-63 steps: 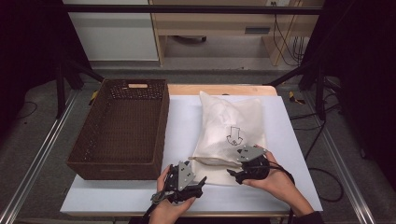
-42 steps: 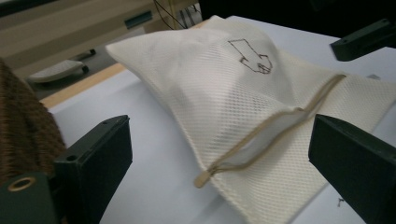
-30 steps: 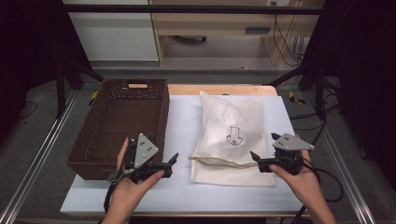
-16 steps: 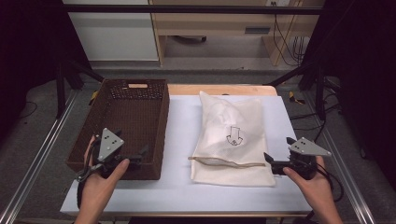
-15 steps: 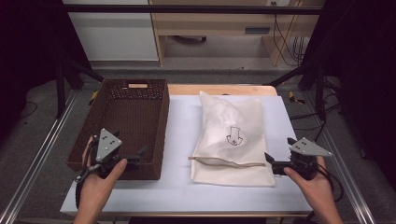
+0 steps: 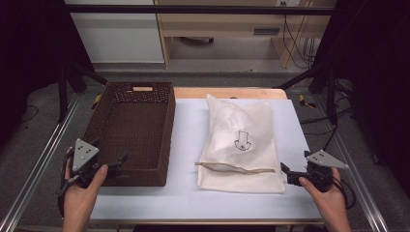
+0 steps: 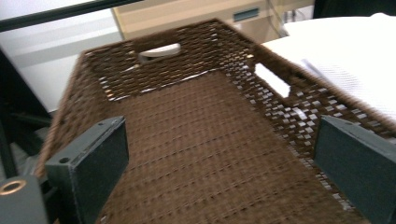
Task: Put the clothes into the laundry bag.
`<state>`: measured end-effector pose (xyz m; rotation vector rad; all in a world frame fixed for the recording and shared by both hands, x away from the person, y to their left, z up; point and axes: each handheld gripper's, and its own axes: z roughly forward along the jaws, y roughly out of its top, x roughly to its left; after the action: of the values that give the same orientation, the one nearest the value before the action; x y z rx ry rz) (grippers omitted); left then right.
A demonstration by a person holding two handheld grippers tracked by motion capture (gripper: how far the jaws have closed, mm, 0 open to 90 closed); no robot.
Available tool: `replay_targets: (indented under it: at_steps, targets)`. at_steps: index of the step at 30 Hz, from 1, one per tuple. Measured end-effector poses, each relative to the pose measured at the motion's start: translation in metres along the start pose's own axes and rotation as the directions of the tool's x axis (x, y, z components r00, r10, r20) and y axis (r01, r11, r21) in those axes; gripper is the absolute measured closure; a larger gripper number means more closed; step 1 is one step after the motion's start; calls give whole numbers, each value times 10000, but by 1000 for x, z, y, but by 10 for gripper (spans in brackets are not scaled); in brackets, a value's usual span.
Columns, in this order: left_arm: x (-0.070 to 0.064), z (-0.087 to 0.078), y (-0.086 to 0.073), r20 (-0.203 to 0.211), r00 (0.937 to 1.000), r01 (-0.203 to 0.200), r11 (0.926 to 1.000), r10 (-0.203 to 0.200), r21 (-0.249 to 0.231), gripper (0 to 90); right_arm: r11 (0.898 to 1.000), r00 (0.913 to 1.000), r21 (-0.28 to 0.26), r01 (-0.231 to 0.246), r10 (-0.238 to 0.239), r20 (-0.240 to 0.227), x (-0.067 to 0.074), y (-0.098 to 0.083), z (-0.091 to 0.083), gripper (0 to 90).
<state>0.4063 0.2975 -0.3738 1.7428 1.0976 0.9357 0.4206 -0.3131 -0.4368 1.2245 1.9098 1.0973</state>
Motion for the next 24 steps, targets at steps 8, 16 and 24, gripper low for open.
replay_targets:
  at_steps: [8,16,24]
  targets:
    - [14,-6,-16,-428,9984,355,9993,-360,-126,36,9991,9992,168,-386,384,133,-4,-14,6,49]
    - [21,-14,-33,-574,9935,962,9945,-985,-414,37,9964,9964,353,-768,754,382,-2,-25,11,49]
    - [18,-26,-41,-966,9909,863,9932,-937,-778,37,9963,9954,189,-836,826,486,6,-33,10,46]
